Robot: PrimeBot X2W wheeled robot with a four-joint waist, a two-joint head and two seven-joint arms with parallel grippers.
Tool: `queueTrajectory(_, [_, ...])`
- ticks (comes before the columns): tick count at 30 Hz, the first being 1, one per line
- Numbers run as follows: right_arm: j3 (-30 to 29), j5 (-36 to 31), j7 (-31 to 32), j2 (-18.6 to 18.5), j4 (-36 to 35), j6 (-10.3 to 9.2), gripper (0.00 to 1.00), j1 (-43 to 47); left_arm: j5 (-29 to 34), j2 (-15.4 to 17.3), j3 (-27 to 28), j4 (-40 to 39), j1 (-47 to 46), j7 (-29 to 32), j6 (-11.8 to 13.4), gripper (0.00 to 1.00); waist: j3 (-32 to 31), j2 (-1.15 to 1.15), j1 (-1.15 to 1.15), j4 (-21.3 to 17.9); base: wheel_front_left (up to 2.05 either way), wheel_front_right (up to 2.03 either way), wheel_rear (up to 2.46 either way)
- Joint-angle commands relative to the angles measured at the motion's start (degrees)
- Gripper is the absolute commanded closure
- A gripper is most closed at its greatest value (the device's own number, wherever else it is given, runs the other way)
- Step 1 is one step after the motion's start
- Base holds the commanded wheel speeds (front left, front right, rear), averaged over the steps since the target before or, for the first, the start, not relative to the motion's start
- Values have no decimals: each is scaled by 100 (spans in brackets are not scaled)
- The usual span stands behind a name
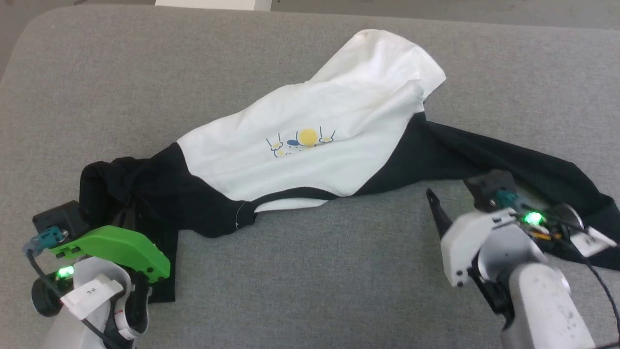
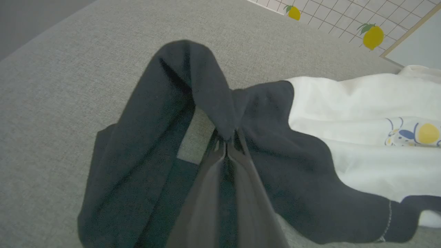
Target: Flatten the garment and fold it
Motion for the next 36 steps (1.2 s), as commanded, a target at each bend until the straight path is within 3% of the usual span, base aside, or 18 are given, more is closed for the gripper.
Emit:
queueTrajectory(1, [56,-206,73,-5,109,-9,0,-218,2,-24,-27,-5,-75,11,-32,100,89,0,0,58,0,0,0])
queueTrajectory(7, [264,-667,218,-128,621,-9,0,-742,15,-98,-140,26,-238,9,-84,100,252,0,0,167,0,0,0])
queueTrajectory(13, [557,-658,434,-310,1103,-9,0,-1091,-9,-140,-187,105,-317,-17,-139,100,335,0,0,208,0,0,0])
queueTrajectory(14, [635,-626,514,-354,1192,-9,56,-1146,-12,-141,-194,122,-326,-17,-147,100,339,0,0,210,0,0,0])
queueTrajectory(15, [694,-569,594,-382,1261,-9,69,-1174,-14,-142,-200,134,-332,-17,-154,100,337,0,0,213,0,0,0])
queueTrajectory(16, [765,-485,673,-419,1317,-9,100,-1200,-18,-144,-207,149,-338,-21,-162,100,328,0,0,216,0,0,0])
queueTrajectory(23, [763,19,582,-563,939,-9,100,-1070,-62,-127,-179,29,-302,-190,-299,100,87,0,0,160,0,0,0])
queueTrajectory(30, [582,416,670,-851,-580,-9,100,-827,-481,52,98,-1003,-315,-244,-744,100,-279,0,0,-26,0,0,0])
queueTrajectory(36, [550,703,1227,-1399,-1634,-9,100,-1372,-818,309,255,-1943,-952,268,-869,100,-356,0,0,-155,0,0,0])
